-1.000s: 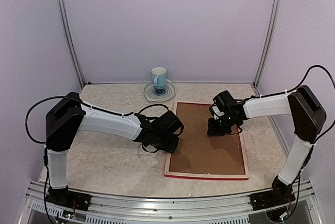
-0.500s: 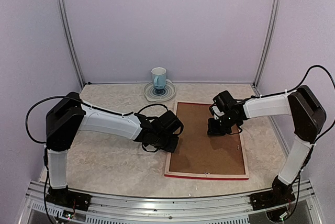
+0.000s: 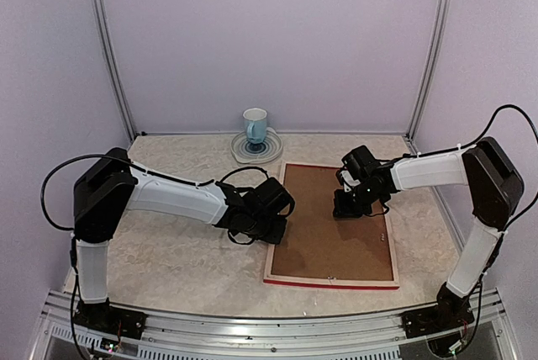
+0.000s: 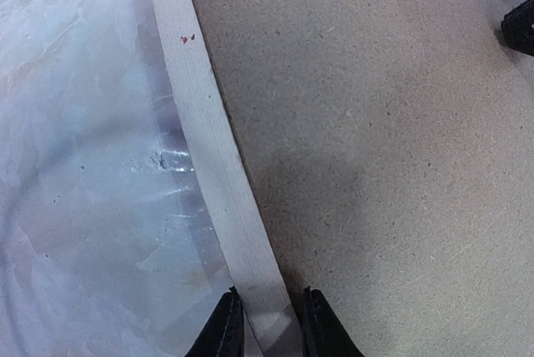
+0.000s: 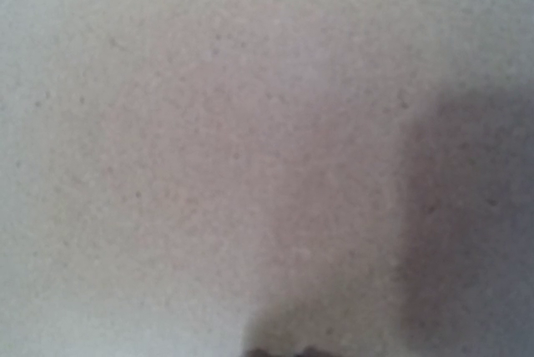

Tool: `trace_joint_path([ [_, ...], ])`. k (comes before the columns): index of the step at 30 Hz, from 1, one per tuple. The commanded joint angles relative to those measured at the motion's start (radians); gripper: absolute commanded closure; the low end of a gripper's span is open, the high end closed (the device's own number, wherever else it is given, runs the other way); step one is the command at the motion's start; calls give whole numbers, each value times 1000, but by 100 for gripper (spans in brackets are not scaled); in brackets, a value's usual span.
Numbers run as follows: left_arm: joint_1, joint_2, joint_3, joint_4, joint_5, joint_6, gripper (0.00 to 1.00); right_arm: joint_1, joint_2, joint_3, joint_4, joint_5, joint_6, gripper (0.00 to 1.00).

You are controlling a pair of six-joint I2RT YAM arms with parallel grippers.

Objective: Put the photo into the frame
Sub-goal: Press the fastener onto the backboard.

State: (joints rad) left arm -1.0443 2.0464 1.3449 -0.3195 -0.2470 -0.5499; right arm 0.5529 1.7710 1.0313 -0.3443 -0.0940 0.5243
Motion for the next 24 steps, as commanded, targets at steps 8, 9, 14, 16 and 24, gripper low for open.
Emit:
trace_joint_path([
  [8, 37, -111, 8, 9, -46, 38, 55, 8, 33, -14, -13, 7, -2, 82],
  [9, 44, -108, 10, 11, -44, 39, 54, 8, 31, -13, -13, 7, -1, 81],
  [14, 75, -82, 52, 14, -44, 57, 50, 7, 22, -16, -20, 12, 0, 78],
  [16, 87, -69, 72, 14, -43, 64, 49, 8, 16, -17, -23, 15, -1, 76],
  [24, 115, -27, 134, 12, -22, 86, 43, 8, 2, -27, -22, 17, 1, 64],
])
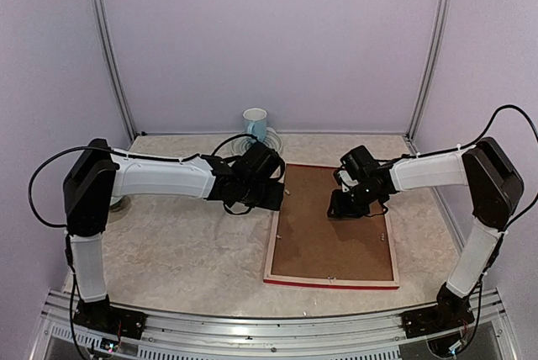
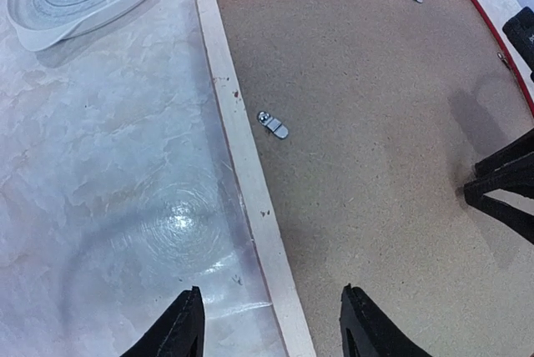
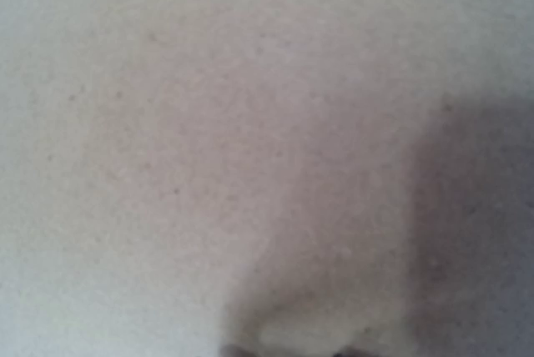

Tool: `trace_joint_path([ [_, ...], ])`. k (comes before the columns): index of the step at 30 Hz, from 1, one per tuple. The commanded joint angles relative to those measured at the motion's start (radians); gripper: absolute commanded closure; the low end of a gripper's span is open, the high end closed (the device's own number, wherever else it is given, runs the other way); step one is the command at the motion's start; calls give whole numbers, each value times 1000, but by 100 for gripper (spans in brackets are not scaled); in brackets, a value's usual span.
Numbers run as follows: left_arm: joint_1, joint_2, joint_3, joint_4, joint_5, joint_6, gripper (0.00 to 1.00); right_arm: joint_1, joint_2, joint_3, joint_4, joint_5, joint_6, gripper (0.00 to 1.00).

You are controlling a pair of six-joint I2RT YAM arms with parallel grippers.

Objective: Put the photo into the frame
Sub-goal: Press the fastener onto the backboard.

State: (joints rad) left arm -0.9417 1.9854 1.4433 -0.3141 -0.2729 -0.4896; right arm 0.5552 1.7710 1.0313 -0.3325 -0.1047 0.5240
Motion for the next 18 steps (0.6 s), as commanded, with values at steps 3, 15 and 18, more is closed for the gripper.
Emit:
trace_joint_path([
  [3, 24, 59, 55, 6, 16, 31, 41, 5, 1, -29, -34, 25, 1, 57],
  [15, 59, 185, 201, -23, 47, 55, 31, 6, -13, -21, -54, 31, -2, 44],
  [18, 66, 218, 236, -26, 55, 61, 30, 5, -17, -22, -58, 33, -2, 44],
])
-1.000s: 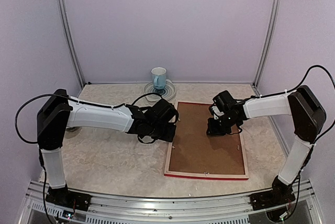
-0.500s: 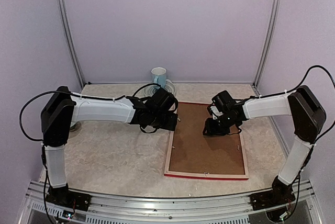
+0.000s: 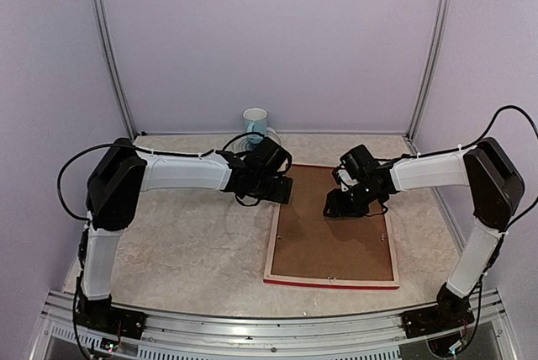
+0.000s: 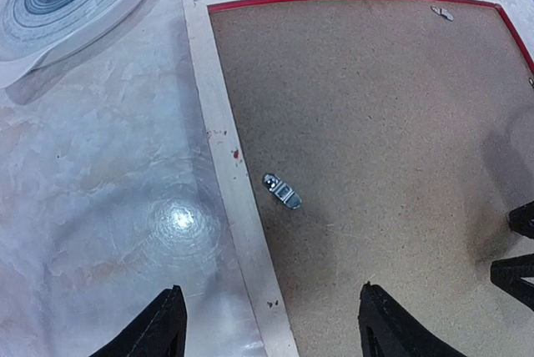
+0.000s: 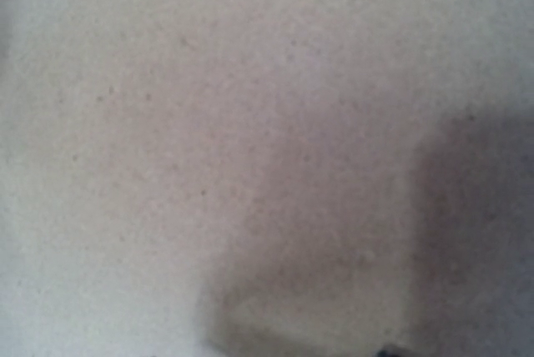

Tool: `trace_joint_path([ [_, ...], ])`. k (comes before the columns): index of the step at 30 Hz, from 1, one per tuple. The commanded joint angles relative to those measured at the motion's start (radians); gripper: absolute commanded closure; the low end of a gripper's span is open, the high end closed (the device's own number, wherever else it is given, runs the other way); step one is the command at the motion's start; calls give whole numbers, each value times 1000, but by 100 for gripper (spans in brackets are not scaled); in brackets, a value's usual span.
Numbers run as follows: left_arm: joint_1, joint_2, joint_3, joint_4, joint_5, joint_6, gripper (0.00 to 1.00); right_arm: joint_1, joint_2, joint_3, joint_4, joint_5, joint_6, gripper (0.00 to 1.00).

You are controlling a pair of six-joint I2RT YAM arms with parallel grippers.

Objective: Put the photo into the frame
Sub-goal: Press the fastener onto the backboard.

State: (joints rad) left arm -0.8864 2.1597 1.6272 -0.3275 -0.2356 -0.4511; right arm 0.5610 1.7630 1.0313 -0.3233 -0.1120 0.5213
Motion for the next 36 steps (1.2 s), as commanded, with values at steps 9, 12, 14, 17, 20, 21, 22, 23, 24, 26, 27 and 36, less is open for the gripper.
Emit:
trace_joint_path([
  [9, 24, 120, 112, -9, 4, 57, 30, 0, -20, -11, -82, 35, 3, 45],
  [12, 26, 134, 114, 6, -8, 74, 31, 0, -19, -11, -79, 31, 4, 45],
  [14, 27, 142, 115, 16, -23, 85, 31, -1, -17, -12, -79, 29, 6, 45],
  [17, 31, 156, 118, 32, -36, 93, 32, 0, -14, -16, -76, 26, 9, 45],
  [20, 36, 169, 124, 41, -41, 95, 34, 0, -13, -22, -73, 25, 11, 45],
  [21, 36, 171, 124, 45, -40, 96, 34, -1, -13, -23, -72, 25, 12, 45],
  [22, 38, 172, 122, 53, -37, 99, 34, 0, -14, -25, -72, 25, 12, 45],
  [23, 39, 171, 119, 60, -33, 100, 35, 0, -14, -26, -72, 26, 13, 45],
  [24, 40, 168, 117, 68, -29, 103, 35, 0, -14, -28, -71, 26, 13, 45],
  [26, 42, 160, 113, 81, -24, 106, 35, -1, -13, -31, -69, 28, 13, 45],
  [27, 44, 155, 114, 87, -23, 107, 36, 0, -13, -32, -68, 28, 14, 45],
  [36, 52, 164, 141, 86, -10, 116, 37, 0, -8, -37, -61, 26, 15, 45],
])
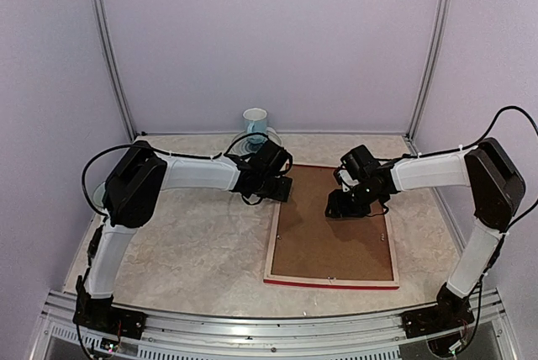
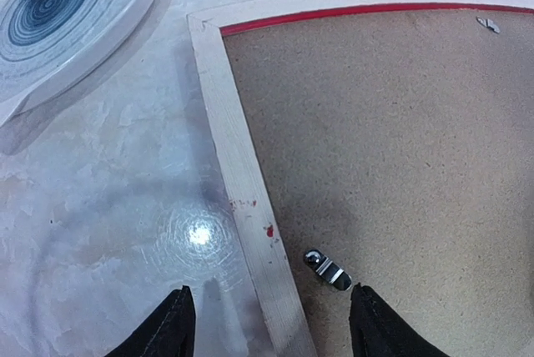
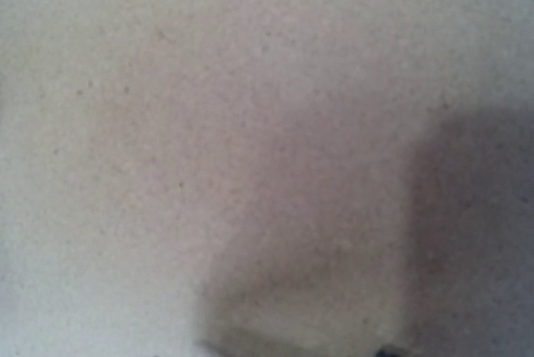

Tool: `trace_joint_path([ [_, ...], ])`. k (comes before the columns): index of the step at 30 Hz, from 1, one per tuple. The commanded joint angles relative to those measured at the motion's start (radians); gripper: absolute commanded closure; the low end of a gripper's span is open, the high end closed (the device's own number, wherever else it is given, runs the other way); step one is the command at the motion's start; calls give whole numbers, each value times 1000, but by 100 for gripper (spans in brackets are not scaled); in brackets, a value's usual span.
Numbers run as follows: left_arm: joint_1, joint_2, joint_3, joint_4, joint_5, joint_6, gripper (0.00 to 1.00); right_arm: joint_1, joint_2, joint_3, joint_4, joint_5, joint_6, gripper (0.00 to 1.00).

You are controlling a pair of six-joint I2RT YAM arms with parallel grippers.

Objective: Put the photo into the frame
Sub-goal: Press the fastener onto the backboard.

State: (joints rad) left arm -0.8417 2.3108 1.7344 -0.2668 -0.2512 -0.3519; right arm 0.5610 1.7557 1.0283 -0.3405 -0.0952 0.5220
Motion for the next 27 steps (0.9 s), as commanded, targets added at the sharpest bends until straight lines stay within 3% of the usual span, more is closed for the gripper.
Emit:
trace_joint_path([
  [1, 8, 15, 35, 26, 7, 17, 37, 0, -1, -36, -43, 9, 14, 45],
  [27, 15, 73, 94, -17, -9, 41, 38, 0, 13, -38, -39, 8, 16, 45],
])
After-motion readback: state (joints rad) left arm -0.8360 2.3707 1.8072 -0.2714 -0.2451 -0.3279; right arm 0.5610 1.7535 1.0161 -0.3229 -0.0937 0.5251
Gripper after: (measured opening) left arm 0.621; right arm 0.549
